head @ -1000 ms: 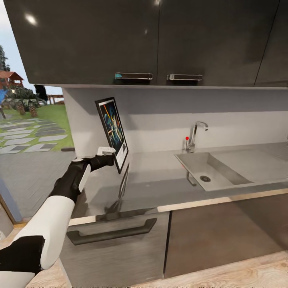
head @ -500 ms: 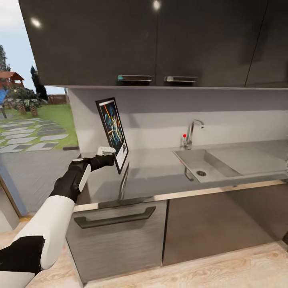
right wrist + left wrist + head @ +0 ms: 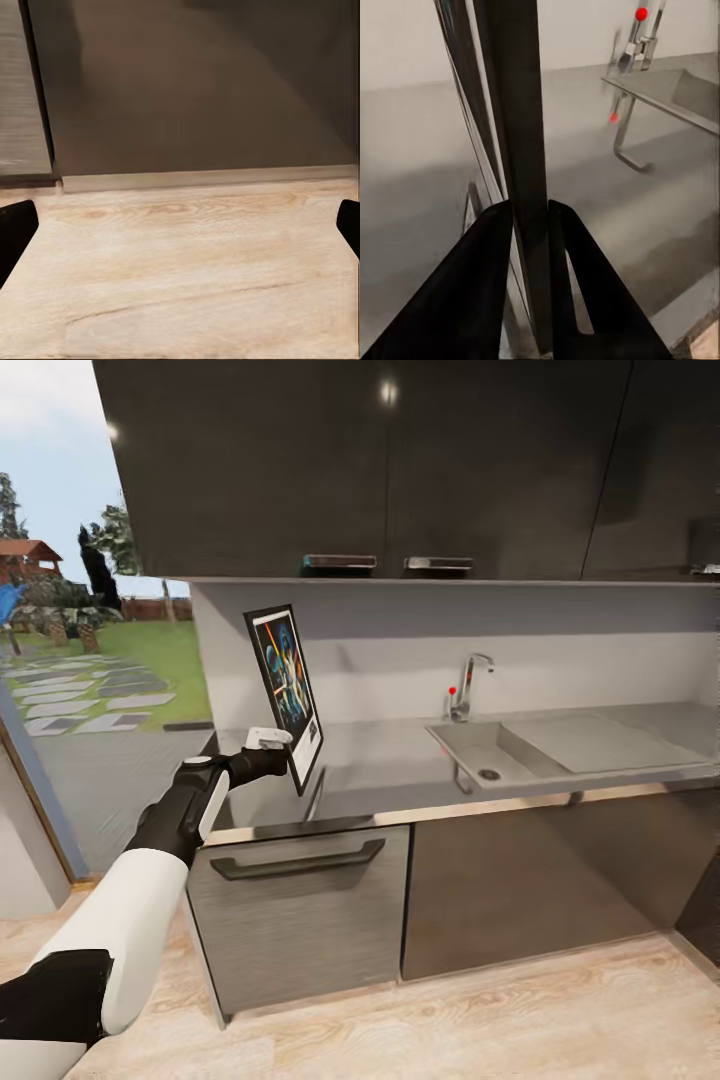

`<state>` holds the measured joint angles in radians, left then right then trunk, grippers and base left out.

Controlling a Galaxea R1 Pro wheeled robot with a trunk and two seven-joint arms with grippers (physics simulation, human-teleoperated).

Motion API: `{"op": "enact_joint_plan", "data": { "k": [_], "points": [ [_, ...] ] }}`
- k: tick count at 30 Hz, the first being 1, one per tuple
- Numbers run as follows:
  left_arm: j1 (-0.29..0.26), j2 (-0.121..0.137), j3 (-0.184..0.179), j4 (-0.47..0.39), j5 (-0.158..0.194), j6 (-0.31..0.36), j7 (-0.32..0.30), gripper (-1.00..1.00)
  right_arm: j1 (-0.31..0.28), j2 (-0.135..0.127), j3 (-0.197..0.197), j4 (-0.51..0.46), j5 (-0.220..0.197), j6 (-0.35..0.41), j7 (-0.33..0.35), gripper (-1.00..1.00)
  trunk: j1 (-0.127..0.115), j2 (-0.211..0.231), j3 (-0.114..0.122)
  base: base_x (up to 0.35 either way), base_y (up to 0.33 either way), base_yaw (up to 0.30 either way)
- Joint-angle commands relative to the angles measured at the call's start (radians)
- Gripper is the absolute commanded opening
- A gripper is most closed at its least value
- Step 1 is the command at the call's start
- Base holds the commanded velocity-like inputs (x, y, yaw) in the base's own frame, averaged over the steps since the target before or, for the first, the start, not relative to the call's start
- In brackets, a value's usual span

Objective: Pick up the poster from the kitchen countertop and hang it on one of the wall nails in the kitchen.

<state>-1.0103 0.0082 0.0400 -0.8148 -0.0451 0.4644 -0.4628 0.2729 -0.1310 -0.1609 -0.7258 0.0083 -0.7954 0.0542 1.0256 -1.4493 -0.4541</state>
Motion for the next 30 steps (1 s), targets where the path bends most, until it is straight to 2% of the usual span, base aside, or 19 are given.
{"op": "enact_joint_plan", "data": {
  "k": [1,4,7,11,25,30],
  "points": [
    [-0.001,0.000,0.003,-0.001,-0.005,0.005,-0.006,-1.00,0.000,0.001,-0.003,-0.002,0.001,-0.001,0.006,1.00,-0.001,-0.001,-0.001,-0.336,0.000,0.000],
    [-0.001,0.000,-0.001,-0.001,-0.005,0.005,-0.006,-1.00,0.000,0.001,-0.003,-0.002,0.001,-0.001,0.006,1.00,-0.001,-0.001,-0.001,-0.336,0.000,0.000],
    [-0.001,0.000,-0.041,-0.001,-0.005,0.005,-0.005,-1.00,0.000,0.000,-0.003,-0.001,0.001,-0.001,0.006,1.00,-0.001,-0.001,-0.001,-0.336,0.000,0.000],
    [-0.001,0.000,-0.075,-0.001,-0.005,0.005,-0.005,-1.00,0.000,0.000,-0.003,-0.001,0.001,-0.001,0.006,1.00,-0.001,-0.001,-0.001,-0.336,0.000,0.000],
    [-0.001,0.001,-0.085,-0.008,-0.003,0.005,-0.006,-1.00,0.000,0.000,-0.003,-0.001,0.001,-0.002,0.006,1.00,-0.001,-0.001,-0.001,-0.337,0.000,0.000],
    [-0.001,0.000,-0.086,-0.035,-0.001,0.013,-0.021,-1.00,0.000,0.001,-0.003,-0.001,0.001,-0.002,0.006,1.00,-0.001,-0.001,-0.001,-0.337,0.000,0.000]
  ]
}}
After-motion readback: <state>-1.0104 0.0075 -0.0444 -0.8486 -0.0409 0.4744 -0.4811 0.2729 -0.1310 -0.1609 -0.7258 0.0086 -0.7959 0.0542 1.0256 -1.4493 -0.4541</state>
